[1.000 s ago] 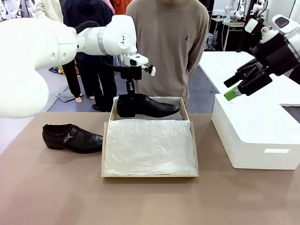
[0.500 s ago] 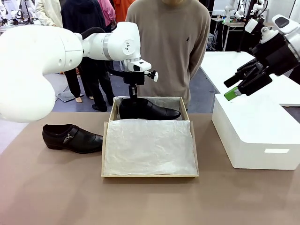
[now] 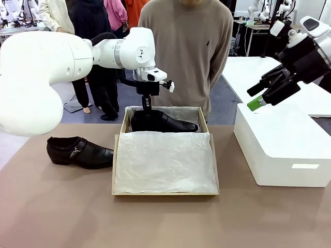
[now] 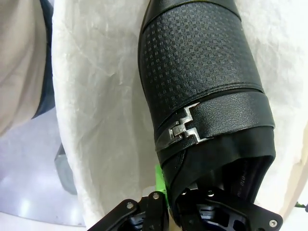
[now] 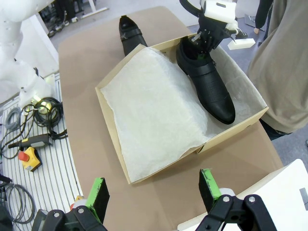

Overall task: Pack the shoes into the box.
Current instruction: Place one shoe of the Shoes into the Shoes Box.

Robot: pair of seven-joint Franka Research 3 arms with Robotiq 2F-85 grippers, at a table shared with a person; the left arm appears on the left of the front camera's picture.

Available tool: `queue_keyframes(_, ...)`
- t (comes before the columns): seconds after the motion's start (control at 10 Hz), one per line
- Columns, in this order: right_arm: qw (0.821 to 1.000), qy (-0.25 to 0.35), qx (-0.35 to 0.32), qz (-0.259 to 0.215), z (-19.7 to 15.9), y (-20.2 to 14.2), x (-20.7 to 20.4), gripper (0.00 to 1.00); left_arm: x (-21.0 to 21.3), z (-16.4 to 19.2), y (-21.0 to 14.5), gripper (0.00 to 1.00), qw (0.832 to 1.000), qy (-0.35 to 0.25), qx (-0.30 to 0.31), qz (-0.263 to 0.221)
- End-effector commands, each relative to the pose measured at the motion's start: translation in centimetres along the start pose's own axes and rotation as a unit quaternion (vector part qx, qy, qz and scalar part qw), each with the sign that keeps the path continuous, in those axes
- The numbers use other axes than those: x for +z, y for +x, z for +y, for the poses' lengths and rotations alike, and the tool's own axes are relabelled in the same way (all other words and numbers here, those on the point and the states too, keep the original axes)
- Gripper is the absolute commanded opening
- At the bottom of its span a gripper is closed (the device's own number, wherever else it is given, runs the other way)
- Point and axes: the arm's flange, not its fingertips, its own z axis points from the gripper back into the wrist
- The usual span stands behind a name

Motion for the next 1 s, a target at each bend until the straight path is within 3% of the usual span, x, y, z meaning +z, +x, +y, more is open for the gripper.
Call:
queue_keyframes(0.0, 1.0, 0.006, 0.01, -0.017, -0.2, 0.1, -0.2, 1.0, 0.9, 0.3, 0.5, 0.19, 1.0, 0.001, 0.008, 0.012)
queue_keyframes(0.4, 1.0, 0.006, 0.01, -0.017, -0.2, 0.1, -0.2, 1.0, 1.0, 0.2, 0.3, 0.99, 1.0, -0.006, 0.011, 0.01)
queue_keyframes(0.9, 1.0, 0.006, 0.01, -0.017, -0.2, 0.1, -0.2, 1.0, 6.5, -2.5, -1.6, 1.0, 1.0, 0.002, 0.015, 0.012)
